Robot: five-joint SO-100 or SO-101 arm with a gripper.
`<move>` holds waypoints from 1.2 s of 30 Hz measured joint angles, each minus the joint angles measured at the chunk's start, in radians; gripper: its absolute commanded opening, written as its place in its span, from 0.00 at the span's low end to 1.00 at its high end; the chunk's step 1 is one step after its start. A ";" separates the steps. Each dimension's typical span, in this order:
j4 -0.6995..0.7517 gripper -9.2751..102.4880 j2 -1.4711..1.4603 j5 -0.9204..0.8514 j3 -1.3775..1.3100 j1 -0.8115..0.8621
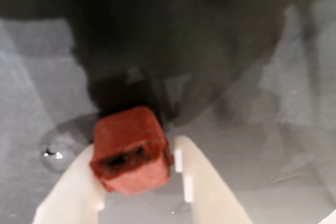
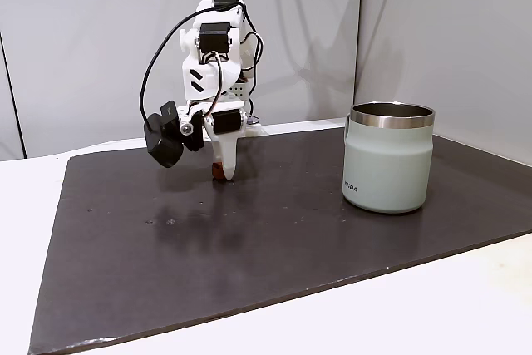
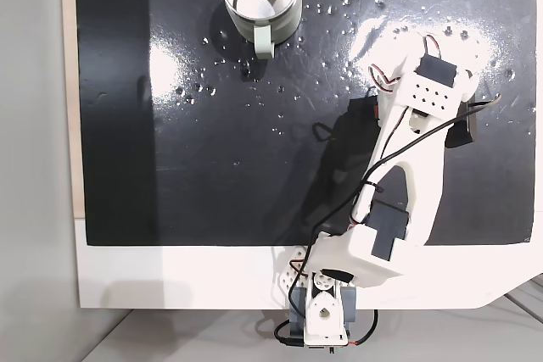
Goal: Grasp a cube and put it in the cup.
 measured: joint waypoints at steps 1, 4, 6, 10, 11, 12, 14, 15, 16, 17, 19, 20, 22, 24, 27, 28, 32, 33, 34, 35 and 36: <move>0.000 0.13 0.000 0.000 0.000 0.000; 0.000 0.13 0.000 0.000 0.000 0.002; 0.000 0.13 0.000 0.000 0.000 0.002; 0.023 0.13 0.015 0.000 0.000 0.002; 0.028 0.13 0.028 0.000 0.000 0.002; 0.037 0.13 0.048 0.000 0.000 0.002; 0.060 0.13 0.091 0.003 0.000 -0.011; 0.072 0.13 0.112 0.003 0.000 -0.017; 0.084 0.13 0.135 0.006 0.000 -0.025; 0.098 0.13 0.160 0.012 0.000 -0.032; 0.132 0.13 0.207 0.025 -0.003 -0.048; 0.150 0.13 0.227 0.031 -0.011 -0.055; 0.170 0.13 0.265 0.038 -0.032 -0.069; 0.216 0.13 0.298 0.052 -0.063 -0.080; 0.267 0.13 0.333 0.066 -0.115 -0.087; 0.285 0.13 0.339 0.075 -0.137 -0.089; 0.345 0.13 0.345 0.081 -0.236 -0.091; 0.359 0.13 0.347 0.081 -0.265 -0.094; 0.373 0.13 0.347 0.081 -0.293 -0.094; 0.382 0.13 0.347 0.081 -0.318 -0.095; 0.388 0.13 0.347 0.084 -0.337 -0.095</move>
